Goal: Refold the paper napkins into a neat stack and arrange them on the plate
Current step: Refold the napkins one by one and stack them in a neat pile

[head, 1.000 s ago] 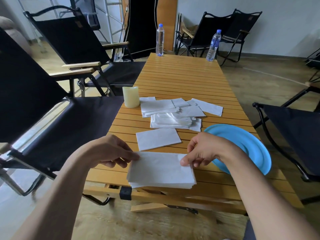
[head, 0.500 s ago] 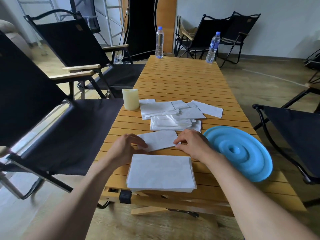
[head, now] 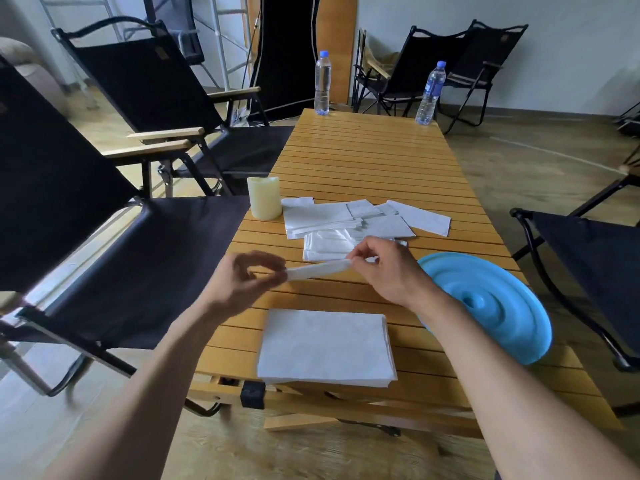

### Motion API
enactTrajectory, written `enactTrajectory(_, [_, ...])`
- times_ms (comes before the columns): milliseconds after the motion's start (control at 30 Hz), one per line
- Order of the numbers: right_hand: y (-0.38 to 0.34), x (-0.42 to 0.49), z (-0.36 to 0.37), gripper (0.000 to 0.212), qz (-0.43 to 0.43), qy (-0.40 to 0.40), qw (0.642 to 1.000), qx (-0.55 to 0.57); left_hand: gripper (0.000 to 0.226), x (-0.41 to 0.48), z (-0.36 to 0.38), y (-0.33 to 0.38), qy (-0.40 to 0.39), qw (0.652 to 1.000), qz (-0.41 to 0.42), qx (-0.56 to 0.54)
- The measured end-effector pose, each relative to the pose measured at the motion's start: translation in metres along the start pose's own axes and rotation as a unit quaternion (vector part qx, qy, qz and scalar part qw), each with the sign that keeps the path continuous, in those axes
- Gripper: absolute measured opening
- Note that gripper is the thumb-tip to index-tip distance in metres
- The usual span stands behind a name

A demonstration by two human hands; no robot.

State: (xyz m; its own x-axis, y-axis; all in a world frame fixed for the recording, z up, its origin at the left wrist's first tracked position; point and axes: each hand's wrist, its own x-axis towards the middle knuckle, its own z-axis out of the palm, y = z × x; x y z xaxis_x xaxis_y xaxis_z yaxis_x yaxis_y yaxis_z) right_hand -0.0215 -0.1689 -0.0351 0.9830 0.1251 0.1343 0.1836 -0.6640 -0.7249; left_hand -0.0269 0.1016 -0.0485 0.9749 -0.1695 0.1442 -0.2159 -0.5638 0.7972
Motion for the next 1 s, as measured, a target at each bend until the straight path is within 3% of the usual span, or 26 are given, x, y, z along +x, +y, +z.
enactTrajectory(133, [-0.033,-0.007,-0.02,0.011,0.002,0.017,0.992,0.125,0.01,-0.001,-0.028,0.037,0.014,0.977,-0.078,-0.198])
enactTrajectory(267, [-0.05,-0.024,-0.044,0.013,0.036,-0.052,0.976,0.211,0.027,-0.01,-0.044,0.054,-0.069,0.943,-0.161,-0.281])
enactTrajectory(400, [-0.042,-0.042,-0.056,0.013,0.121,-0.187,0.956,0.189,0.044,-0.022,-0.052,0.051,-0.187,0.944,-0.217,-0.165])
enactTrajectory(500, [-0.038,-0.05,-0.057,0.02,0.158,-0.261,0.942,0.139,0.05,-0.03,-0.047,0.049,-0.219,0.937,-0.249,-0.112])
enactTrajectory(633, [-0.036,-0.05,-0.052,0.019,0.164,-0.25,0.949,0.094,0.063,-0.034,-0.039,0.047,-0.201,0.941,-0.262,-0.069])
enactTrajectory(867, [-0.035,-0.049,-0.046,0.028,0.186,-0.204,0.96,0.037,0.063,-0.033,-0.03,0.044,-0.19,0.944,-0.271,-0.008])
enactTrajectory(1000, [-0.039,-0.051,-0.052,0.057,0.253,-0.21,0.944,-0.01,0.067,-0.031,-0.033,0.043,-0.175,0.943,-0.283,0.029])
